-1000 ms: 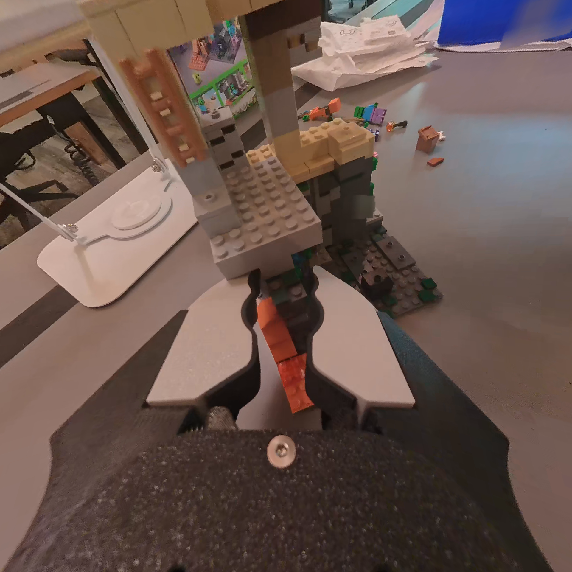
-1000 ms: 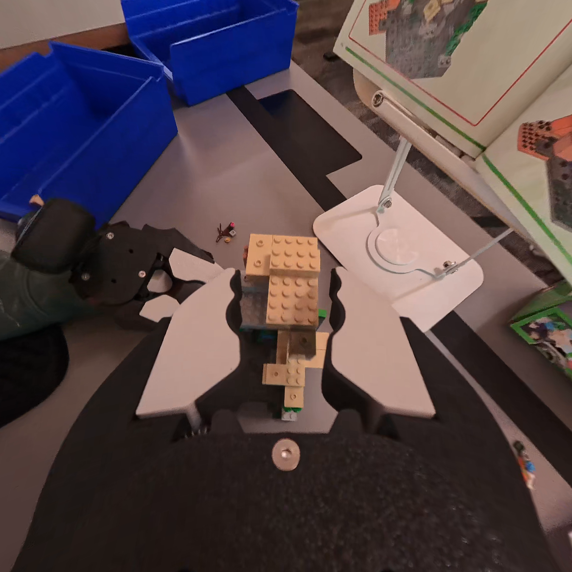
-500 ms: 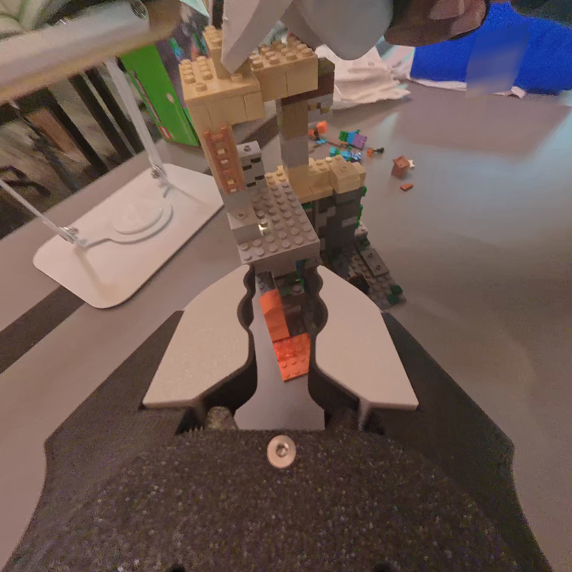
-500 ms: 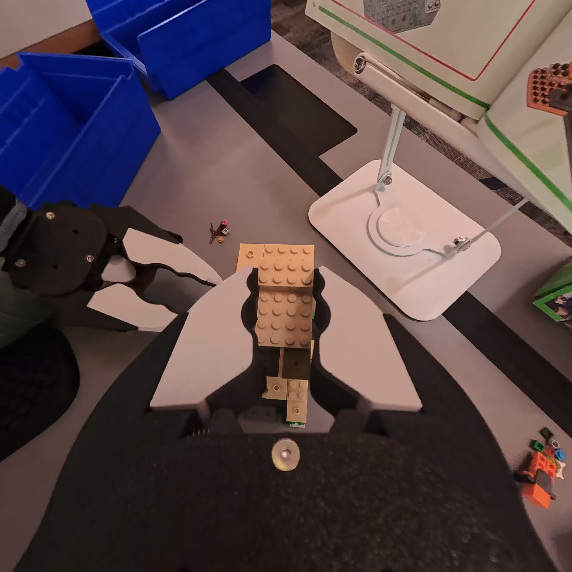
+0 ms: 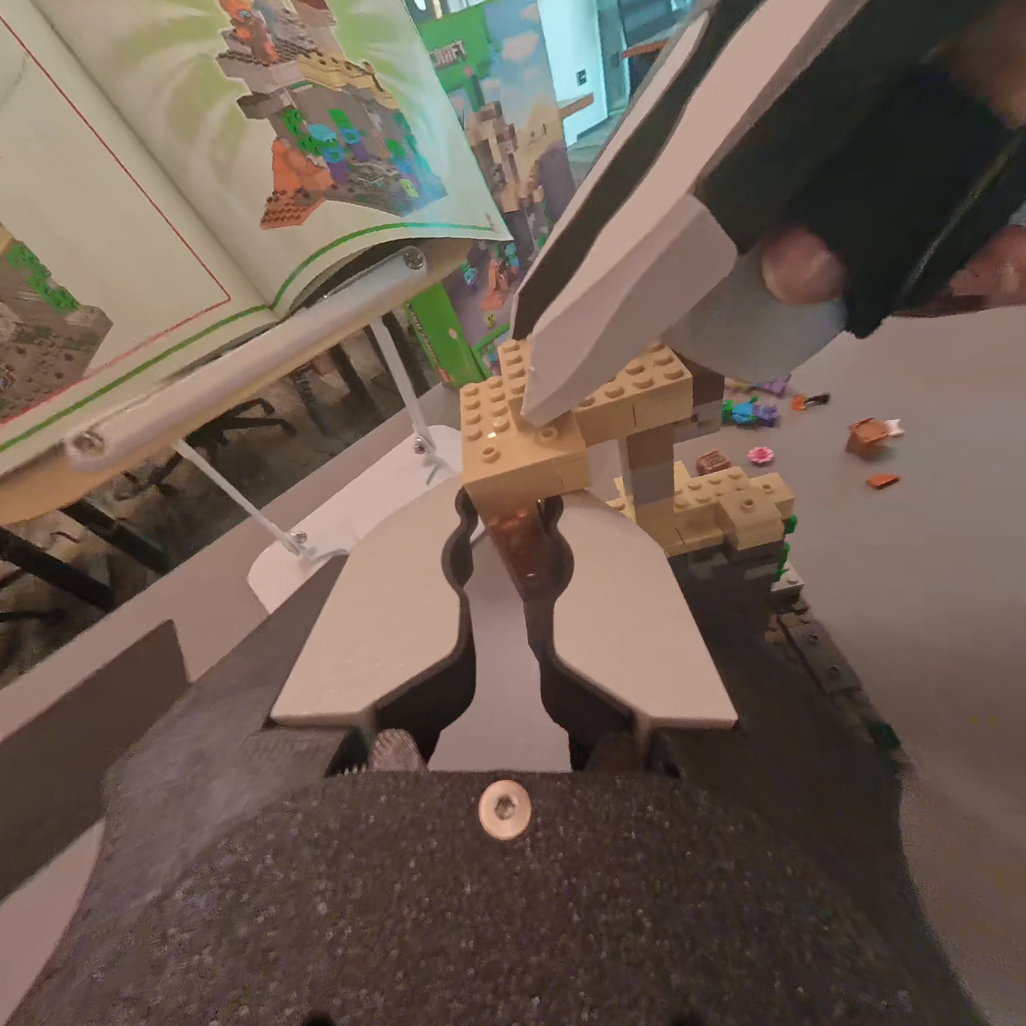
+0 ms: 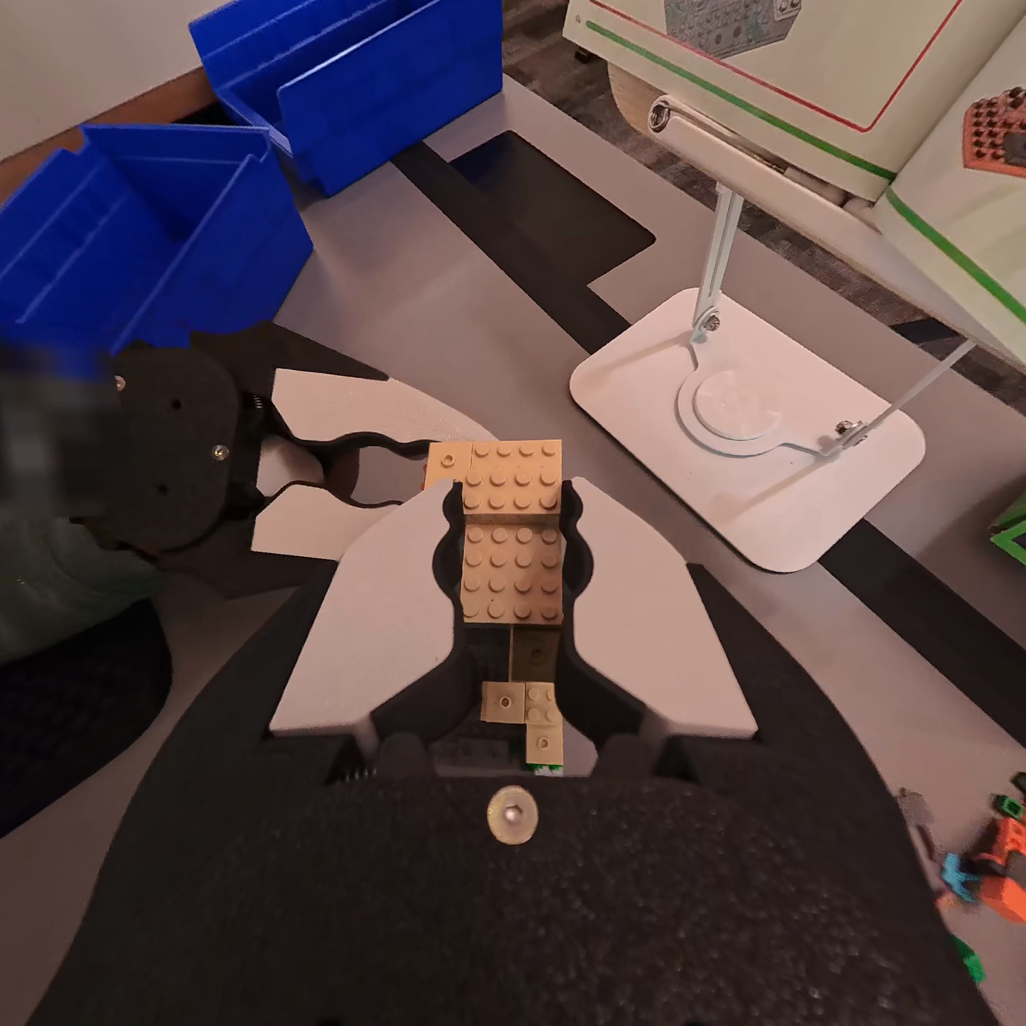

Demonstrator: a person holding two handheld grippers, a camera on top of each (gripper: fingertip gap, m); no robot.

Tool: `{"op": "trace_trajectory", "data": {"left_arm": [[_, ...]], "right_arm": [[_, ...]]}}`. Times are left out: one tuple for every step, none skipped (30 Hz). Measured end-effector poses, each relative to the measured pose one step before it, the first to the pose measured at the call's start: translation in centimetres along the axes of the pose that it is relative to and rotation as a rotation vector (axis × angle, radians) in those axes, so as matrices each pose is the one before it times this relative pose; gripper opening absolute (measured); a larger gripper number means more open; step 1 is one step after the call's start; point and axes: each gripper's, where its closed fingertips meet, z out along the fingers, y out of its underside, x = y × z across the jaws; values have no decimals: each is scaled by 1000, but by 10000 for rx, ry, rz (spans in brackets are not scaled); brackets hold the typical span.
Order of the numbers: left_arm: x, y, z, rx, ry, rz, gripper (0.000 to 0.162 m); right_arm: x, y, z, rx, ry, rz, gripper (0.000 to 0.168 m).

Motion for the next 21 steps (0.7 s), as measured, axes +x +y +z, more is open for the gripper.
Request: {"op": "trace_trajectory", "data": {"left_arm": [[179,-6,-141,106,144,-369,22],[109,-7,-129,118,9,-93,22],[35,22,-106,49,-119,145,22],[32,14,-114,3,-114,181,23],[67,-17,-97,21,-21,92,23],[81,-13,-87,40,41,-8,23],[89,-44,-75,37,39,-25,23],[74,-41,-40,24,-17,29,23],[58,-49,-38,14,-39,46,23],[55,-42,-30,4,-27,31,23],[49,-45,-24,17,-10,2,23],[34,-25,-18,-4,-20,-25,23],[30,-14,-35,6,-18,-10,23],[34,-22,-37,36,-33,-15,23],[17,-16,-22,37,-47,-13,23],[-13,23,-12,8,-59,-29,23],[-36,23,-18,14,-43,-49,22],[-25,20,-7,7,-28,-100,22],[-55,96,25,-66,-31,-97,22],[-50,-3,10,-4,-13,-88,22],[-26,15,31,-50,39,-223,21]], "right_arm": [[-145,43,-46,6,-183,131,33],[-122,30,-34,-20,-172,97,33],[-106,25,-20,-35,-149,64,33],[-93,28,-25,-35,-140,50,33],[-92,39,-33,-26,-160,70,33],[-81,29,-43,-19,-194,102,33],[-54,42,-50,-27,-207,125,33],[-25,21,-60,-37,-188,129,33],[-25,30,-49,-43,-161,102,33],[-7,12,-49,-40,-149,88,33],[-7,0,-45,0,-135,105,33],[-12,-14,-37,64,-107,87,33],[-42,0,-38,93,-80,44,33],[-53,-4,-35,82,-35,3,33],[-41,-14,-32,83,58,-75,33],[-41,-21,-9,107,145,-169,33],[-54,-23,-6,133,190,-250,33],[-70,-15,1,137,268,-377,33],[-57,-18,17,128,378,-541,33],[-44,-59,4,105,454,-659,33],[-10,-300,-93,213,572,-810,33]]}}
